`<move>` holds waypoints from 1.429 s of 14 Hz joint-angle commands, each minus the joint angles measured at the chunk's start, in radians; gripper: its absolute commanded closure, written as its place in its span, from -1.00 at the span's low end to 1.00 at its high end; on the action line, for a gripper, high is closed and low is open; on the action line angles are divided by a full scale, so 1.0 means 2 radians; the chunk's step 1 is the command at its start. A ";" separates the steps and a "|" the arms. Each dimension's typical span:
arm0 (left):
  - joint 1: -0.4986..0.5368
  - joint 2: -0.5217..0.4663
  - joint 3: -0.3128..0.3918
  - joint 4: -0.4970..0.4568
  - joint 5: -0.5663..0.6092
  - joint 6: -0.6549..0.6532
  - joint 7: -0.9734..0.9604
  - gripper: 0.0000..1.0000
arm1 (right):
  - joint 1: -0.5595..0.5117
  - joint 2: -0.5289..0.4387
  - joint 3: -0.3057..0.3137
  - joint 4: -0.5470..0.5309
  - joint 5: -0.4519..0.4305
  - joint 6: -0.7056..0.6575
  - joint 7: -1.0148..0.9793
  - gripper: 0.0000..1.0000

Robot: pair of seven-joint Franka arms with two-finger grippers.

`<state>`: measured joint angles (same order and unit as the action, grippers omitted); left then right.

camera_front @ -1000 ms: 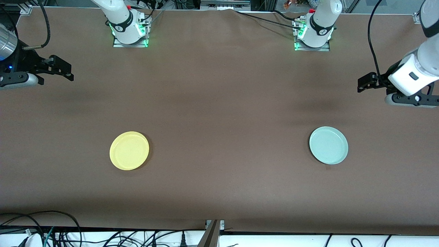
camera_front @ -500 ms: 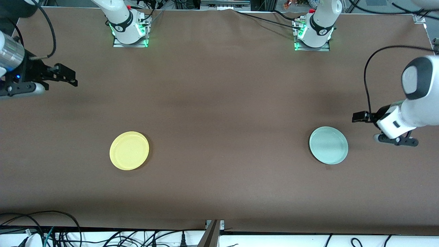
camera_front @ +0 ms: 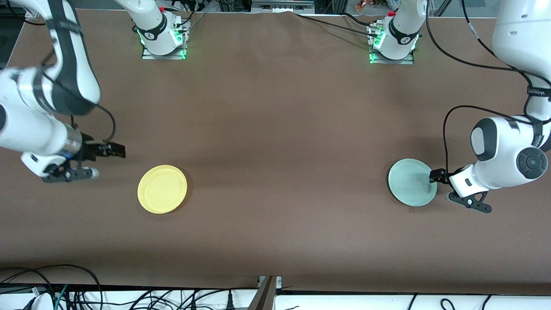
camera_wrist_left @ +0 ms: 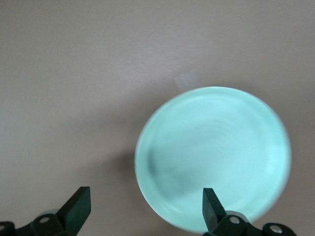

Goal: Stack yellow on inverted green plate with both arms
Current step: 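Reach the right gripper to the yellow plate while the left gripper reaches the green plate, then grip the yellow rim with the right gripper while the left gripper grips the green rim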

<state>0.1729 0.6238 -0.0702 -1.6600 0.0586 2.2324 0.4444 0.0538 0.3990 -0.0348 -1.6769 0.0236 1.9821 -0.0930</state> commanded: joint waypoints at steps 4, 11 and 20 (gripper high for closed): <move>0.014 0.051 -0.006 0.007 0.010 0.062 0.052 -1.00 | -0.007 0.103 0.003 0.032 0.002 0.104 -0.001 -0.98; 0.013 0.056 -0.006 0.004 0.010 0.060 0.081 1.00 | -0.007 0.172 0.004 0.066 -0.003 0.133 -0.023 -0.60; -0.033 0.003 -0.009 0.015 0.115 0.009 0.073 1.00 | -0.007 0.182 0.004 0.065 -0.005 0.148 -0.025 0.49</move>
<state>0.1606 0.6869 -0.0998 -1.6257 0.1865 2.2956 0.5935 0.0506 0.7462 -0.0359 -1.5671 0.0238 2.2590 -0.1256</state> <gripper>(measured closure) 0.974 0.731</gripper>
